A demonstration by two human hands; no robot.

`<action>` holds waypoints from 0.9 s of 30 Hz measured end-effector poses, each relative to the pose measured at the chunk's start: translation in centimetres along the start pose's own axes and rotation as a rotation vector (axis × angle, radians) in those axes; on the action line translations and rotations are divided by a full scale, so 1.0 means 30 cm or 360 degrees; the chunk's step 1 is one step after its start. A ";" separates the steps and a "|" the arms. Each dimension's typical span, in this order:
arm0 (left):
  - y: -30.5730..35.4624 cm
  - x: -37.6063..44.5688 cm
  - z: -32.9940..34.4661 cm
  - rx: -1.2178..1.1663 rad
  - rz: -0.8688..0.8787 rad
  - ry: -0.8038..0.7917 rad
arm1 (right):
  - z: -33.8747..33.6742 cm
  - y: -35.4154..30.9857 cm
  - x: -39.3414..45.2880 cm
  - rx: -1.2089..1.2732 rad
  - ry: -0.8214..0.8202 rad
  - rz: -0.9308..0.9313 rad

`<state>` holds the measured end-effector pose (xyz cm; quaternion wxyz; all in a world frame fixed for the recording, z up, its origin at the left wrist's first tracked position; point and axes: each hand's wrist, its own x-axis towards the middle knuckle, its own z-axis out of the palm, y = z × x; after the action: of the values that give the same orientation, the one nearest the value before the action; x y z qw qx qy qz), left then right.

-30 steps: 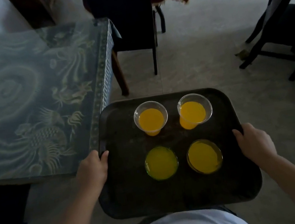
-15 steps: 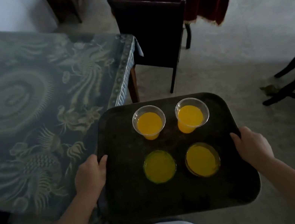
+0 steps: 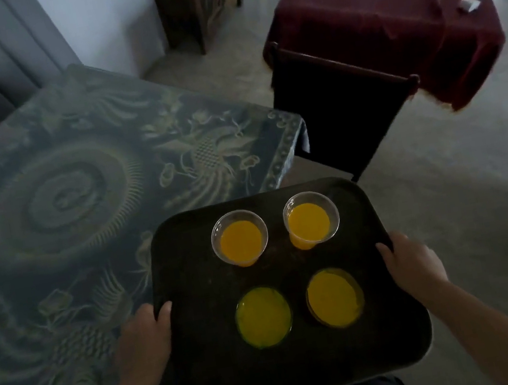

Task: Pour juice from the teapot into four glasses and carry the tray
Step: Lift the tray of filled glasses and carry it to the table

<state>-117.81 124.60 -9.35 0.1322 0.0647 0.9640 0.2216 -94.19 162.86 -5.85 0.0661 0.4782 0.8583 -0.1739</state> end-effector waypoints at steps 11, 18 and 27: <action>-0.106 0.086 -0.029 -0.0061 -0.0496 0.0304 | 0.086 -0.494 0.501 -0.0175 -0.0207 -0.0681; -0.096 0.137 -0.017 -0.0097 -0.0834 0.0517 | 0.144 -0.836 0.756 -0.0327 -0.0259 -0.1055; -0.064 0.178 0.061 0.0041 -0.1244 0.0551 | 0.203 -1.111 0.923 -0.0389 -0.0334 -0.1442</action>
<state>-122.52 124.60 -13.01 0.0415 -0.3420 0.9267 0.1503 -137.42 166.67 -11.42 0.1257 0.0246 0.9832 -0.1303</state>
